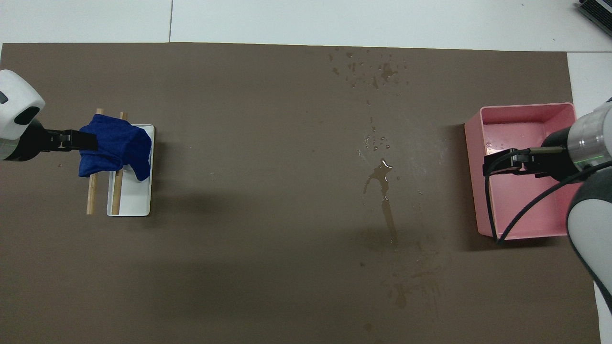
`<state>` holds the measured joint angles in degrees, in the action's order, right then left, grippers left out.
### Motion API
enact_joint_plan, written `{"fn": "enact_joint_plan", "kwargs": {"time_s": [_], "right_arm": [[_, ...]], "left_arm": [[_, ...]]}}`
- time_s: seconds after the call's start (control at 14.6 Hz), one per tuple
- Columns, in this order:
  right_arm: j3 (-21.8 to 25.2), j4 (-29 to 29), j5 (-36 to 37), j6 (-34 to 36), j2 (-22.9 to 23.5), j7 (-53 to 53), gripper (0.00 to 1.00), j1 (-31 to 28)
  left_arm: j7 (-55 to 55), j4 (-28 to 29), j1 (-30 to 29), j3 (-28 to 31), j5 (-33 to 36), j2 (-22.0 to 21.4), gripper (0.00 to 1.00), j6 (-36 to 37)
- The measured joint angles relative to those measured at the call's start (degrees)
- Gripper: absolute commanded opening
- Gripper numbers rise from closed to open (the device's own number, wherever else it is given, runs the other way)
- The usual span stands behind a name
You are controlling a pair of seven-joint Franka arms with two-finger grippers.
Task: Wipe water with towel using both arms
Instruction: 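Grasp the blue towel on the white tray with the left gripper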
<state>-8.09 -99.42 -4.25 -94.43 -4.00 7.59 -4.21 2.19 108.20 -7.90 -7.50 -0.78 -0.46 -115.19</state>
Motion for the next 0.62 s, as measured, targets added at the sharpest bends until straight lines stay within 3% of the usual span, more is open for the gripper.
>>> {"fn": "enact_joint_plan", "kwargs": {"time_s": [0.34, 0.41, 0.62], "right_arm": [[-0.6, -3.6, -6.4, -0.1, -1.2, 11.3, 1.0, 0.3], [-0.7, -4.3, -7.7, -0.3, -1.7, 12.9, 1.0, 0.4], [-0.7, -5.1, -11.9, -1.4, -2.4, 18.2, 1.0, 0.4]], "left_arm": [[-4.2, 8.3, -1.4, -0.2, 0.0, 3.1, 1.0, -14.5], [-4.9, 8.8, -1.4, -0.3, 0.0, 3.3, 0.92, -15.1], [-6.5, 9.7, -1.4, -0.4, 0.0, 3.3, 0.54, -15.8]]}}
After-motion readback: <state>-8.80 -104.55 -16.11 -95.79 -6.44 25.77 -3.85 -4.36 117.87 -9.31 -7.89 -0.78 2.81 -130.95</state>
